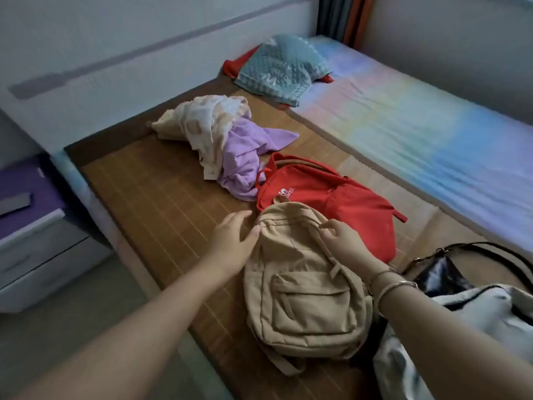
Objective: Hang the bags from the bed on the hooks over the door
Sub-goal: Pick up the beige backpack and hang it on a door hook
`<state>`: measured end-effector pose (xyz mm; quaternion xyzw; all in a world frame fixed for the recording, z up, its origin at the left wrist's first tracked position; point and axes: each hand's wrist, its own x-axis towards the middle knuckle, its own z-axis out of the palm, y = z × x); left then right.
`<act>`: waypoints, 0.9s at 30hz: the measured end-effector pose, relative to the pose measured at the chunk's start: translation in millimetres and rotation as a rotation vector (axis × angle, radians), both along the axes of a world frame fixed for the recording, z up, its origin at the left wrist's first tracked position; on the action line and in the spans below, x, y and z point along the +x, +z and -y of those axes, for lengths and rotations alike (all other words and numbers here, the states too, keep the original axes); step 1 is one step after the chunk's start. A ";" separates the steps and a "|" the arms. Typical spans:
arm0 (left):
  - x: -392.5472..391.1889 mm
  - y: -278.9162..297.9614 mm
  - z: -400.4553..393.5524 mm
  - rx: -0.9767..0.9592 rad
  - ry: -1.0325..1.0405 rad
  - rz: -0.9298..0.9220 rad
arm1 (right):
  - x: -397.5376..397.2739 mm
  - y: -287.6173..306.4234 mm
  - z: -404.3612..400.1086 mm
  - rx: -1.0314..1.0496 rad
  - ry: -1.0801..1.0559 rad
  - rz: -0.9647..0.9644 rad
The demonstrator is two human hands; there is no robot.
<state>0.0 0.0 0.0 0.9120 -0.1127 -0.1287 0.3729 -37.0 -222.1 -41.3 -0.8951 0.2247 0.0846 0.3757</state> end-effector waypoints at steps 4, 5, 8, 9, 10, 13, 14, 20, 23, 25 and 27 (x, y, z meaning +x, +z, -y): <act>31.6 -32.2 23.0 -0.012 0.068 -0.125 | 42.6 -57.5 20.5 -0.067 0.022 -0.103; 37.6 -41.6 26.9 -0.016 0.075 -0.152 | 50.6 -71.1 23.6 -0.066 0.027 -0.123; 54.3 -64.8 31.9 0.014 0.075 -0.207 | 71.5 -96.0 33.9 -0.073 0.047 -0.161; 56.9 -67.2 30.5 0.020 0.076 -0.211 | 75.6 -99.1 37.2 -0.093 0.056 -0.181; 62.0 -73.7 30.9 0.026 0.078 -0.222 | 81.6 -107.4 42.3 -0.117 0.068 -0.224; 69.3 -83.8 30.1 0.046 0.076 -0.262 | 92.7 -126.8 52.0 -0.183 0.181 -0.403; 68.8 -84.8 29.0 0.050 0.073 -0.272 | 92.7 -130.2 52.6 -0.162 0.200 -0.441; 74.1 -78.9 27.1 0.066 0.060 -0.295 | 93.1 -114.6 45.9 0.226 -0.070 -0.220; 75.5 -67.9 30.0 0.045 0.026 -0.243 | 87.2 -82.1 44.6 0.418 -0.227 -0.056; 74.1 -56.2 33.3 0.039 -0.024 -0.195 | 79.7 -57.4 42.1 0.432 -0.267 -0.011; 73.0 -47.2 34.3 0.061 -0.086 -0.161 | 70.8 -33.2 37.9 0.532 -0.244 -0.017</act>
